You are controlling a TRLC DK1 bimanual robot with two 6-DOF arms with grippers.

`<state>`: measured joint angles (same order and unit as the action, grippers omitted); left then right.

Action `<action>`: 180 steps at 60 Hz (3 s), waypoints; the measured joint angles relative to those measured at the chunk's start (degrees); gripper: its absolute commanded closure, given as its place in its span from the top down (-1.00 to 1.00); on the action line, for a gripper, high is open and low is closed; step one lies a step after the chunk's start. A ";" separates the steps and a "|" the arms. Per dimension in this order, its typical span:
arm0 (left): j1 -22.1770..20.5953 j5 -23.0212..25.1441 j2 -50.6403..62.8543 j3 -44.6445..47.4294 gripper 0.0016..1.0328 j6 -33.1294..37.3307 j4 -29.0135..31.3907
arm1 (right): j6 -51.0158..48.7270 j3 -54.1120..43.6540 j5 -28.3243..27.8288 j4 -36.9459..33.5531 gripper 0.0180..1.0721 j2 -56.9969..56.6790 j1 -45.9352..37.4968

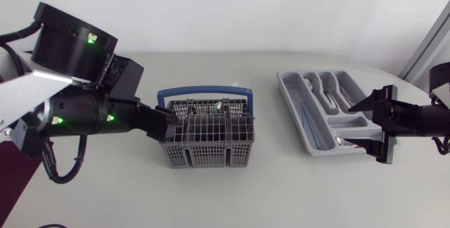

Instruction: Unload the cutlery basket into the drawer organizer.

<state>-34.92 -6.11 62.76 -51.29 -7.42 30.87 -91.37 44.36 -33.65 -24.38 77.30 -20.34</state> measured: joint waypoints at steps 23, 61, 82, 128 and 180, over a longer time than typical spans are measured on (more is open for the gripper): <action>-0.13 0.00 -0.59 5.18 0.60 -0.02 -3.37 | 25.57 -2.16 -1.03 -0.98 0.12 -8.59 24.39; -2.78 -3.43 5.68 6.58 -0.93 -1.53 -10.34 | 50.90 -2.80 9.27 17.05 -0.89 -4.13 49.11; -2.78 -4.76 11.23 6.69 -0.93 -1.55 -11.52 | 52.00 -2.80 11.41 21.31 -0.89 2.03 49.88; -2.78 -5.57 10.69 6.69 -0.93 -1.53 -11.89 | 52.37 -2.27 13.57 24.33 -0.89 4.04 47.91; -4.24 -1.40 -4.87 14.27 -0.93 3.89 -3.67 | 52.43 5.75 6.60 26.21 -0.89 10.86 35.91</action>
<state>-39.16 -7.51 57.89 -37.01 -3.53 27.20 -38.94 50.11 -27.05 1.83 88.16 15.57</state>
